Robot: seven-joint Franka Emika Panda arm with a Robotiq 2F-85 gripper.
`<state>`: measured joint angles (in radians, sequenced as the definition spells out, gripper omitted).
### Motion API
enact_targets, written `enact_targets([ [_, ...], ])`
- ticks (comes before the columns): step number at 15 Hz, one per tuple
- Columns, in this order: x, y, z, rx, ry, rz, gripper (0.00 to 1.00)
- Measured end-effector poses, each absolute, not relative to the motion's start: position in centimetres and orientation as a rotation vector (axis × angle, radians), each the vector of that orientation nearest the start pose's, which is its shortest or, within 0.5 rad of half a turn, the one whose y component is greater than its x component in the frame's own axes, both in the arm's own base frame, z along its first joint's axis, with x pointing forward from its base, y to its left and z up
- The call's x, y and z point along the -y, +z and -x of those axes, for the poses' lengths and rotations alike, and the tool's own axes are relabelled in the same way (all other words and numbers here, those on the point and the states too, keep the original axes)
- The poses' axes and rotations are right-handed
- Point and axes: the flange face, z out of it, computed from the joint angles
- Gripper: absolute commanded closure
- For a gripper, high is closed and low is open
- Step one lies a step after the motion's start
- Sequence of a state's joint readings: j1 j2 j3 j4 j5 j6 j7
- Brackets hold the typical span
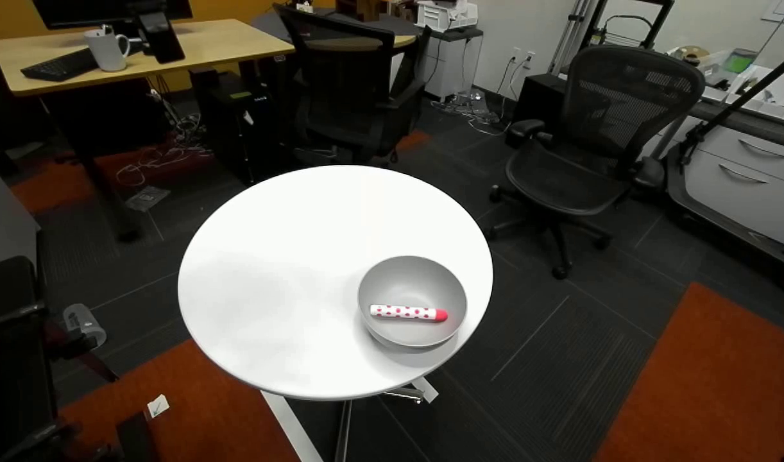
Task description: Take the marker out of the grey bowl
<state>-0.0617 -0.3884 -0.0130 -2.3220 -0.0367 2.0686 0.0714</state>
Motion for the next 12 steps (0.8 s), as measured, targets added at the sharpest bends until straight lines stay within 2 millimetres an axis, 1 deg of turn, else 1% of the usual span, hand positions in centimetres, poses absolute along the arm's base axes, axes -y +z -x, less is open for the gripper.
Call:
enact_targets([
  [2,4.3,49.3,-45.6,-0.265,-0.237,3.157,0.0],
  [5,6.2,46.6,-48.0,-0.37,-0.255,3.164,0.0],
  [8,8.5,42.9,-51.1,-0.487,-0.23,3.148,0.0],
  [12,11.8,37.4,-55.5,-0.672,-0.194,3.119,0.0],
])
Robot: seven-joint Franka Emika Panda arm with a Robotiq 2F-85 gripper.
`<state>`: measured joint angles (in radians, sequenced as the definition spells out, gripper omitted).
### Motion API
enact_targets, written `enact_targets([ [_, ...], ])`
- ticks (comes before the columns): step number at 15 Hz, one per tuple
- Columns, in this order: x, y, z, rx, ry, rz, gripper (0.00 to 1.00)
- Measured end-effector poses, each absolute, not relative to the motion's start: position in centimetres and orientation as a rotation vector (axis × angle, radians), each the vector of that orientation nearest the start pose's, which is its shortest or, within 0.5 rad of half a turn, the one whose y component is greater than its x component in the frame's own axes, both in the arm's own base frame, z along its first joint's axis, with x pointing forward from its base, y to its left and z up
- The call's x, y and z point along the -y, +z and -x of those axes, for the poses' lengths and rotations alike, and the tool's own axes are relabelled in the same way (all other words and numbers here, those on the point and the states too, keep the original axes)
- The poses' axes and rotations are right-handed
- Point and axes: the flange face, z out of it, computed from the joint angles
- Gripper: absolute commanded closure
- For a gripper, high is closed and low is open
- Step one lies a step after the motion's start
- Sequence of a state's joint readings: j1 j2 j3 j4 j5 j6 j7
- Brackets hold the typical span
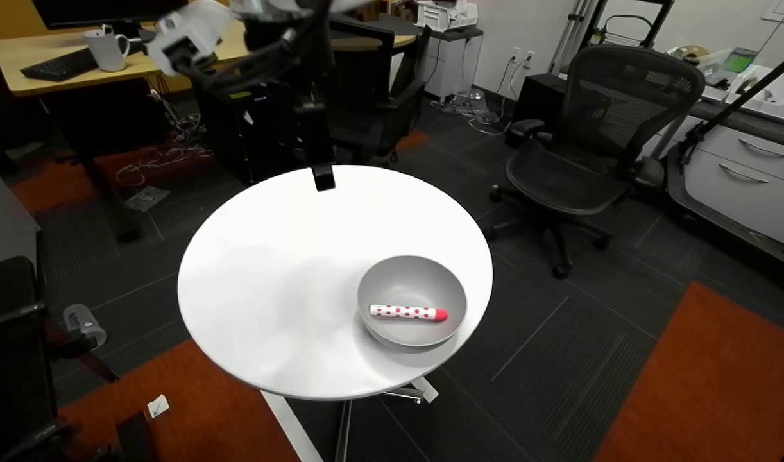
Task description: Take the marker out of the grey bowl
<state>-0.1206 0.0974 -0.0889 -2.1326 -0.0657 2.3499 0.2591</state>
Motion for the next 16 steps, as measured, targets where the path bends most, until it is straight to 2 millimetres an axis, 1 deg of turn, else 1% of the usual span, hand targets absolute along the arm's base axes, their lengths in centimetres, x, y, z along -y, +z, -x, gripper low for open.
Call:
enact_targets([
  [3,14.2,33.5,-58.0,-0.782,-0.129,3.092,0.0],
  [7,17.1,29.4,-60.2,-0.916,-0.071,3.023,0.0],
  [12,20.1,25.8,-61.4,-1.045,-0.03,2.943,0.0],
  [16,21.9,23.8,-61.9,-1.088,-0.008,2.938,0.0],
])
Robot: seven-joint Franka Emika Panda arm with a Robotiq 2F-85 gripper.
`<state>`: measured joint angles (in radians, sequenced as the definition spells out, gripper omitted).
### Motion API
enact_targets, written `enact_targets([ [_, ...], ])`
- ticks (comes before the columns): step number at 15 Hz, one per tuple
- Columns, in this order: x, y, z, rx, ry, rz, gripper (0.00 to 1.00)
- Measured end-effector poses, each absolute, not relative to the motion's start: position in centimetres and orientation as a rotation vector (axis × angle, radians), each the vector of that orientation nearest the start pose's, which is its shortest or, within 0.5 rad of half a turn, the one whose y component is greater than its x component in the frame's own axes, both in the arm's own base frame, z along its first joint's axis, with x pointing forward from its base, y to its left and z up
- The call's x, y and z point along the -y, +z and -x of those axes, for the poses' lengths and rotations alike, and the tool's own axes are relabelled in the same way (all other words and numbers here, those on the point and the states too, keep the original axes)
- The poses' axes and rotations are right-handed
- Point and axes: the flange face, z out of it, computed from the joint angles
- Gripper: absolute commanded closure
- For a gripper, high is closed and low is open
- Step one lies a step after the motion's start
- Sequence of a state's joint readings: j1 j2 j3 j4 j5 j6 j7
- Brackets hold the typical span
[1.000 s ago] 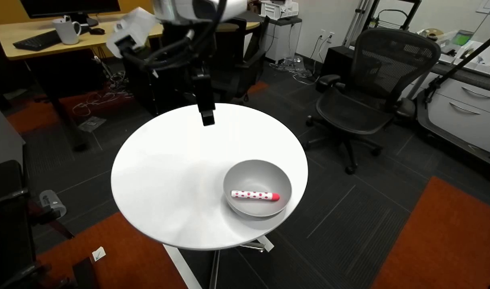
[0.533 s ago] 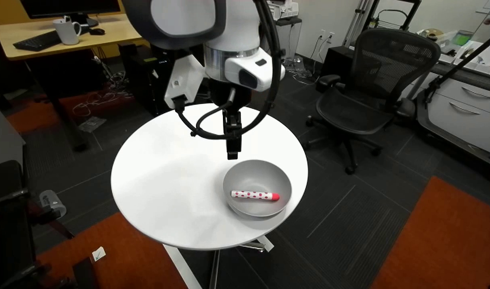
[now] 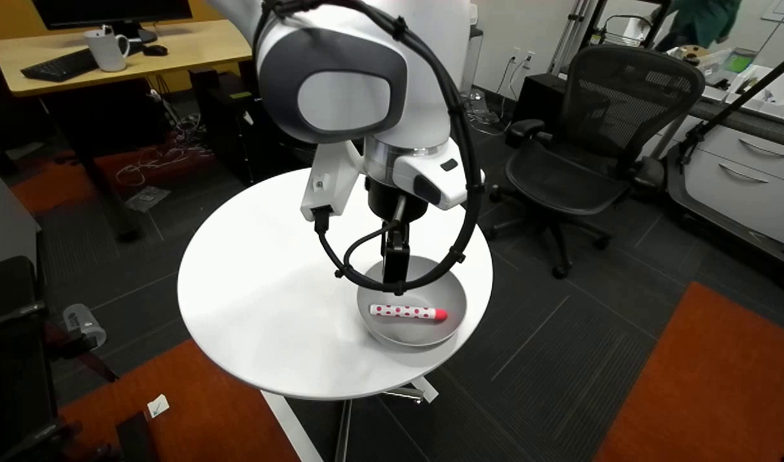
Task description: Take the marker out of the grey bowl
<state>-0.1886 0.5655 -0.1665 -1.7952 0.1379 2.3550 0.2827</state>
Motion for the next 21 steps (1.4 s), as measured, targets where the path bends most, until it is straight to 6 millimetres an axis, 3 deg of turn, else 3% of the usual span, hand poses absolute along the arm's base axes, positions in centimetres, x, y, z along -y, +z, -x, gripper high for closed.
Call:
enact_targets([
  [11,23.3,19.3,-63.5,-1.194,0.031,2.933,0.0],
  [21,24.4,16.4,-65.0,-1.253,0.03,2.945,0.0],
])
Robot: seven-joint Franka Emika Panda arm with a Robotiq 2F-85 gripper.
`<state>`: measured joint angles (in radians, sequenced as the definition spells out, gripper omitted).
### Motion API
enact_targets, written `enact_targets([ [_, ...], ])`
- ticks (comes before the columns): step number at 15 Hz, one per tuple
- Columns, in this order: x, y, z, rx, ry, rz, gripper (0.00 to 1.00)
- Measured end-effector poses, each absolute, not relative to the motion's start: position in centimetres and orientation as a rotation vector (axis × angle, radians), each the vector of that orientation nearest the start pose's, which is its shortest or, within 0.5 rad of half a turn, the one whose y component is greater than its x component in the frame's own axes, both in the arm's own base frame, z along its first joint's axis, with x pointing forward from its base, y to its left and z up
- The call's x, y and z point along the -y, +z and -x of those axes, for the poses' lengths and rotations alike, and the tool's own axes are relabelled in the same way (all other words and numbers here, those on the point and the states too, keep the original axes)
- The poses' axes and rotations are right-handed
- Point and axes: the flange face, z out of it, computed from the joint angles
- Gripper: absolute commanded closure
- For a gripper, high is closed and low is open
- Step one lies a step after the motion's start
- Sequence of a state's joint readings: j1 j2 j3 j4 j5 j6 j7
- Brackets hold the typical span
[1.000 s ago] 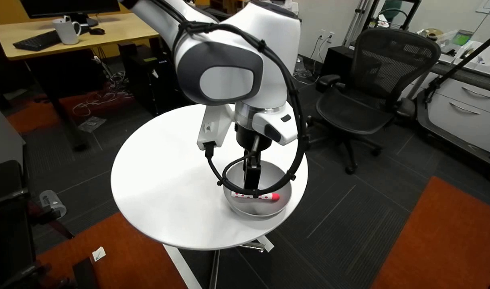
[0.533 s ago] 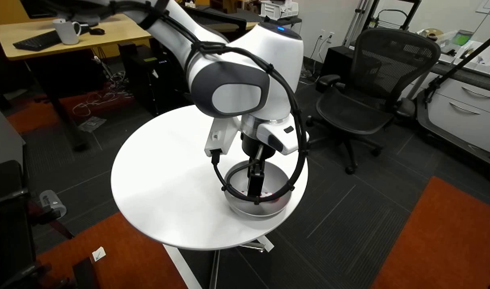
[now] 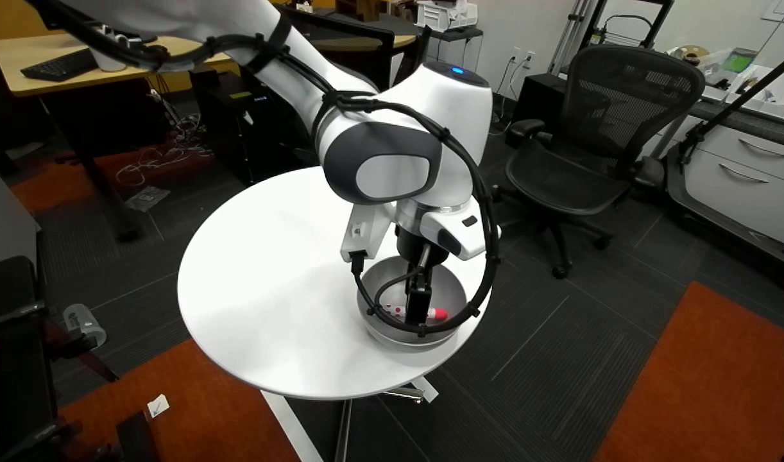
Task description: Take the marker out of the grey bowl
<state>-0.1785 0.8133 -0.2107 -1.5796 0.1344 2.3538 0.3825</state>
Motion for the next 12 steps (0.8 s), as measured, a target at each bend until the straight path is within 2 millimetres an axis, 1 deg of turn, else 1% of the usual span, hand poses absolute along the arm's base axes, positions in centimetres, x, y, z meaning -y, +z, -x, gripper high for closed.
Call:
enact_targets([
  [2,24.4,15.8,-65.2,-1.252,0.033,2.949,0.0],
  [3,24.4,15.5,-65.3,-1.252,0.037,2.95,0.04],
  [4,24.4,15.2,-65.3,-1.251,0.042,2.952,0.26],
  [6,24.3,14.5,-65.3,-1.25,0.052,2.955,0.3],
  [11,24.6,13.7,-65.3,-1.255,0.062,2.96,0.71],
  [12,24.7,13.7,-65.3,-1.257,0.061,2.961,0.77],
])
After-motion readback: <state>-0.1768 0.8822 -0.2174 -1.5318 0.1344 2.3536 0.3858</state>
